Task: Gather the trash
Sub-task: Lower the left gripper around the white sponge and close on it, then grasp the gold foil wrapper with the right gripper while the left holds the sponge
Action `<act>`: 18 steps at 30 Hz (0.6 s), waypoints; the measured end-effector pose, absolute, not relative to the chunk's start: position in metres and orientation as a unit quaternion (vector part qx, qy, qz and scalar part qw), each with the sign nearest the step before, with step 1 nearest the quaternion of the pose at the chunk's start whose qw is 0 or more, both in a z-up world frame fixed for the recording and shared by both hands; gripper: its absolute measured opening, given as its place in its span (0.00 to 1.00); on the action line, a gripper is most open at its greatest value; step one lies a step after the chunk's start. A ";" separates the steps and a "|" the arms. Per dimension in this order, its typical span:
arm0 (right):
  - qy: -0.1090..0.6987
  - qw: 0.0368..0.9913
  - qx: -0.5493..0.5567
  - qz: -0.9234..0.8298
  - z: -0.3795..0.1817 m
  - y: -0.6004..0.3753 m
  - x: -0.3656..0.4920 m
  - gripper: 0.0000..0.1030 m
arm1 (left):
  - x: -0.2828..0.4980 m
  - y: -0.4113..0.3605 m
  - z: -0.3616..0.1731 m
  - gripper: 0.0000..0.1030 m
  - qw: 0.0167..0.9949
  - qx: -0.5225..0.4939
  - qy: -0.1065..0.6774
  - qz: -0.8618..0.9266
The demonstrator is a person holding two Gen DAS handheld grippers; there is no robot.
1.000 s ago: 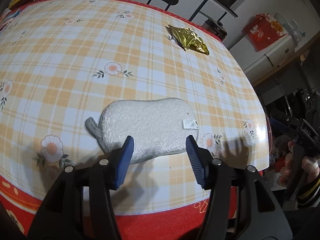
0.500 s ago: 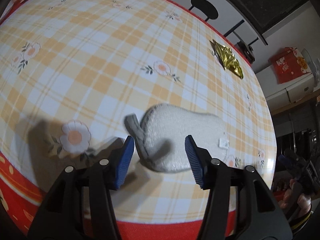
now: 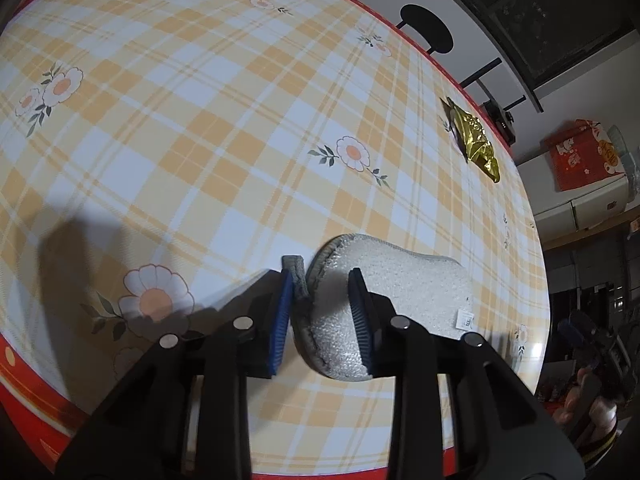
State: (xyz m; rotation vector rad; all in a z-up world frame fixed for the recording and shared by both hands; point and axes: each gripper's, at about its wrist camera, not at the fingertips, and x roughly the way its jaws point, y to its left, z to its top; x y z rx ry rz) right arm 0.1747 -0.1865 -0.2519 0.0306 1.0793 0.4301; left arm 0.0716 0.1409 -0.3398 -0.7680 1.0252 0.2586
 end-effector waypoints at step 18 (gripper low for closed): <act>0.420 0.810 -0.327 0.247 -0.297 -0.033 0.314 0.95 | 0.091 0.153 -0.338 0.35 0.818 -0.305 0.468 0.136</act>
